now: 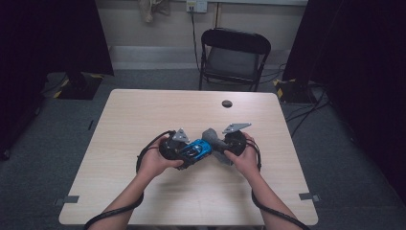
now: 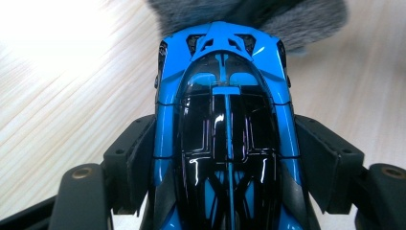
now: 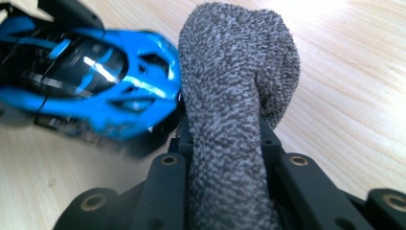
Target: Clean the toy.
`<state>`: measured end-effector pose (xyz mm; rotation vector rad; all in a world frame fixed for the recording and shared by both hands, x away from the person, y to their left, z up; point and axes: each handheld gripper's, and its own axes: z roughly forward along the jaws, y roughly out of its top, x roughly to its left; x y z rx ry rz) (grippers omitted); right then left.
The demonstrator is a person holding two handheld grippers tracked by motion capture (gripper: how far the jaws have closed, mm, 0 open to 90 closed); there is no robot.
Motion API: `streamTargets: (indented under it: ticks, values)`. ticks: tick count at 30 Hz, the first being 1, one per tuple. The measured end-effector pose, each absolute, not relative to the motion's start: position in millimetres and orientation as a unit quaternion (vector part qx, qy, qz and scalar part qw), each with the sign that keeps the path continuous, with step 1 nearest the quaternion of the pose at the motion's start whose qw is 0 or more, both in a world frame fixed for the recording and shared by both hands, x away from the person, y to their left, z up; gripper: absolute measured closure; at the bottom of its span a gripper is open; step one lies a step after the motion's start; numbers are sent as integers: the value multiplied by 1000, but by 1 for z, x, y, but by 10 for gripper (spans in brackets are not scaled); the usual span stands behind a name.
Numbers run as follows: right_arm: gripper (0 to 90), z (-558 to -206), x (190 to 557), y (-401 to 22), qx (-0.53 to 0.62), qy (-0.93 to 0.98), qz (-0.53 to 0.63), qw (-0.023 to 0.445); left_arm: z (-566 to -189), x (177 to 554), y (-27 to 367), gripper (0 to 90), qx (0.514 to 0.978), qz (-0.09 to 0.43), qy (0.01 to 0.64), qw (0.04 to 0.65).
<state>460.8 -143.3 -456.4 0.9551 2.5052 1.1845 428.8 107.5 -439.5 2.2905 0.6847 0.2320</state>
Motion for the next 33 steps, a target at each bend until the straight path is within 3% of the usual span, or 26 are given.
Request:
streamTargets:
  ticks: [26,33]
  values:
    - [729,-455,432,-139,288,863,409,67,-440,436,124,281,874,111,307,359]
    - [727,-445,435,-158,319,852,406,88,-432,426,125,281,876,109,293,368]
